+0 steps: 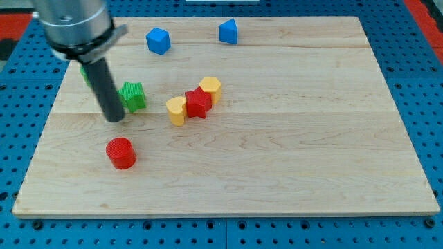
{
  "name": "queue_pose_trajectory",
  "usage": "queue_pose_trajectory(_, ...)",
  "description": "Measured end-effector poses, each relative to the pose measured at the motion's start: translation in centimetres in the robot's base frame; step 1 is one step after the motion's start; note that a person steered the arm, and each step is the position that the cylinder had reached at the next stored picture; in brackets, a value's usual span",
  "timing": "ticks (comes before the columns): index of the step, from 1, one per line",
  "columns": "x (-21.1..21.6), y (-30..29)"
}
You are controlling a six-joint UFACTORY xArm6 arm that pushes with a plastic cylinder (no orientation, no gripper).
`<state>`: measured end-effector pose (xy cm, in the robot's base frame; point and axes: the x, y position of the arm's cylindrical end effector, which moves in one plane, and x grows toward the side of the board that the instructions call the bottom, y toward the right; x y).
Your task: Place the green circle diagonally to the blue cube
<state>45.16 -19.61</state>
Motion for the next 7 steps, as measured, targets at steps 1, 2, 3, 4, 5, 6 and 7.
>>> queue_pose_trajectory(1,-1.2,-4.2)
queue_pose_trajectory(2,-3.3,-6.9)
queue_pose_trajectory(3,-5.2,-7.3)
queue_pose_trajectory(4,-7.3,-7.3)
queue_pose_trajectory(5,-9.1,-6.7)
queue_pose_trajectory(6,-10.5,-5.5)
queue_pose_trajectory(7,-11.6,-4.8)
